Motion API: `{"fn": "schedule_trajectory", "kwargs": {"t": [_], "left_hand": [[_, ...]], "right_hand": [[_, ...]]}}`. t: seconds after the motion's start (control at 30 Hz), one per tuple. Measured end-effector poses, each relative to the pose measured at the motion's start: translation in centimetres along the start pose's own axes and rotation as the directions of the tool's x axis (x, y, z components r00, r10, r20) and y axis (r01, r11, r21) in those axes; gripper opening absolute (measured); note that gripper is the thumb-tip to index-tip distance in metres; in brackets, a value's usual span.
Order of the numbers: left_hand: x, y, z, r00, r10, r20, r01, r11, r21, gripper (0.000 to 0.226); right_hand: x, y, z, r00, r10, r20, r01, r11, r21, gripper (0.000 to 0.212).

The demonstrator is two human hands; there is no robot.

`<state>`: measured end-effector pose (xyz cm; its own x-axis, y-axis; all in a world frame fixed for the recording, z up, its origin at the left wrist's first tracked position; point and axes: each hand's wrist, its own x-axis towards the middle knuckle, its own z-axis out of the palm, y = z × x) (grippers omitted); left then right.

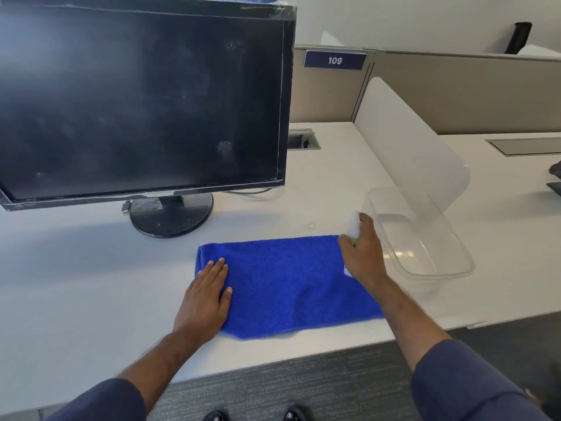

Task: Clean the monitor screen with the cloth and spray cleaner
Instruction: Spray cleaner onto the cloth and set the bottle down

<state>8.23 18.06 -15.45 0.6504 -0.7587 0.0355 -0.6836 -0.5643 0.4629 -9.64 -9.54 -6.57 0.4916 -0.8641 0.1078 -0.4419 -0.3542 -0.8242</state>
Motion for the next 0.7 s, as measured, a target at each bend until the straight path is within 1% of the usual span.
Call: {"fn": "schedule_trajectory", "kwargs": {"t": [0.07, 0.1, 0.23, 0.4, 0.57, 0.7], "left_hand": [[0.0, 0.0, 0.0, 1.000, 0.003, -0.002, -0.003, 1.000, 0.001, 0.056], [0.0, 0.0, 0.0, 1.000, 0.004, -0.001, -0.004, 1.000, 0.003, 0.056], [-0.1, 0.0, 0.1, 1.000, -0.015, 0.005, 0.015, 1.000, 0.004, 0.057], [-0.1, 0.0, 0.2, 0.999, -0.027, 0.021, 0.027, 1.000, 0.013, 0.057], [-0.1, 0.1, 0.0, 0.999, -0.031, 0.028, 0.030, 0.999, 0.022, 0.058], [-0.1, 0.1, 0.0, 0.999, -0.030, 0.027, 0.030, 0.999, 0.023, 0.058]], "right_hand": [[1.4, -0.5, 0.2, 1.000, -0.012, -0.022, 0.012, 1.000, 0.012, 0.031], [2.1, -0.7, 0.3, 1.000, -0.019, -0.024, 0.019, 1.000, 0.016, 0.029], [4.5, -1.0, 0.8, 0.999, -0.044, 0.016, 0.043, 0.995, 0.090, 0.044], [6.6, -0.6, 1.8, 1.000, -0.025, -0.015, 0.026, 0.990, 0.138, 0.042], [8.5, -0.1, 2.8, 1.000, 0.024, -0.005, -0.023, 0.993, 0.114, 0.042], [9.7, 0.3, 3.6, 0.999, 0.036, -0.027, -0.034, 0.996, 0.085, 0.041]]}}
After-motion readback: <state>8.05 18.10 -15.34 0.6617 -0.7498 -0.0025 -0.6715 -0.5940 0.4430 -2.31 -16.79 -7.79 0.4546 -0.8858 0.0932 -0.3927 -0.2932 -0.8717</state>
